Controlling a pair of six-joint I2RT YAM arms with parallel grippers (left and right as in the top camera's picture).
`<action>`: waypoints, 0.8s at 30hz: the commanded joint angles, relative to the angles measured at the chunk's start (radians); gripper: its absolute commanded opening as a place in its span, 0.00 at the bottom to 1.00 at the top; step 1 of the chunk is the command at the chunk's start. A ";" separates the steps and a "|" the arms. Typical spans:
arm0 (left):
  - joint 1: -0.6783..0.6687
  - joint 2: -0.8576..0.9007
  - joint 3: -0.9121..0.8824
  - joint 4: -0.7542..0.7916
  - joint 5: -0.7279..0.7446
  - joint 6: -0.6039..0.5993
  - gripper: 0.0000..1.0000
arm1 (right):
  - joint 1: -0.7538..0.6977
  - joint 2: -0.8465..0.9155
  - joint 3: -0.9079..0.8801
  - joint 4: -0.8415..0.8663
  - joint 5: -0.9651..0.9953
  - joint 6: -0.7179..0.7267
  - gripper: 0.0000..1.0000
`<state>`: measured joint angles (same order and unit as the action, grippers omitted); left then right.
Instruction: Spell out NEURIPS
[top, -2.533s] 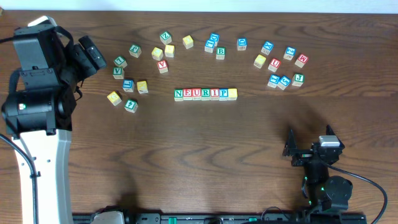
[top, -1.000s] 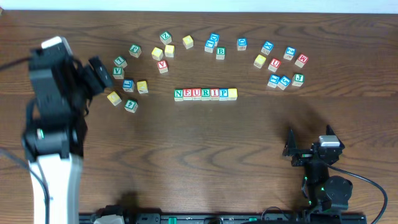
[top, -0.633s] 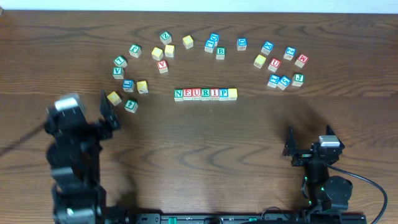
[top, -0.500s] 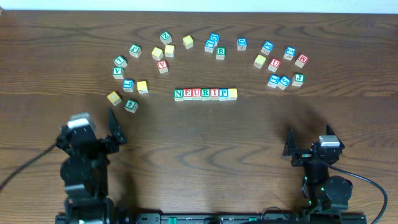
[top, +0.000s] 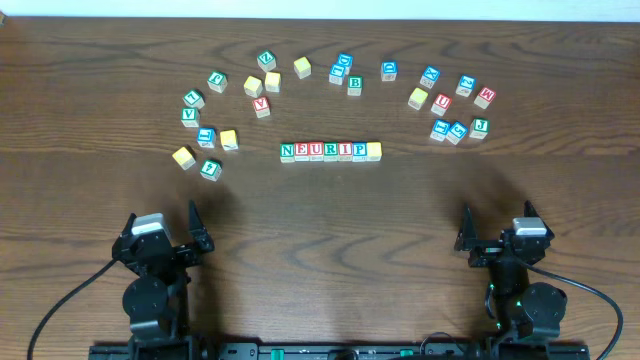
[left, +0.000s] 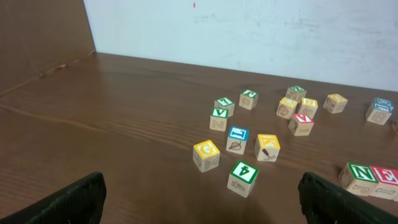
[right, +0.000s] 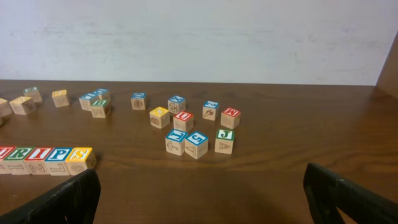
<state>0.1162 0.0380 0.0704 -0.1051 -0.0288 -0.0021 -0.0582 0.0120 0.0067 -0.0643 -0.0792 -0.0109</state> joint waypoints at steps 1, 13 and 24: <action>0.003 -0.037 -0.024 -0.026 0.002 0.010 0.98 | -0.006 -0.006 -0.001 -0.004 -0.005 0.010 0.99; 0.002 -0.034 -0.032 -0.039 0.002 0.009 0.98 | -0.006 -0.006 -0.001 -0.004 -0.005 0.010 0.99; 0.002 -0.034 -0.032 -0.039 0.002 0.009 0.98 | -0.006 -0.006 -0.001 -0.004 -0.005 0.010 0.99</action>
<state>0.1162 0.0120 0.0628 -0.1242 -0.0288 -0.0021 -0.0578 0.0120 0.0067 -0.0647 -0.0792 -0.0109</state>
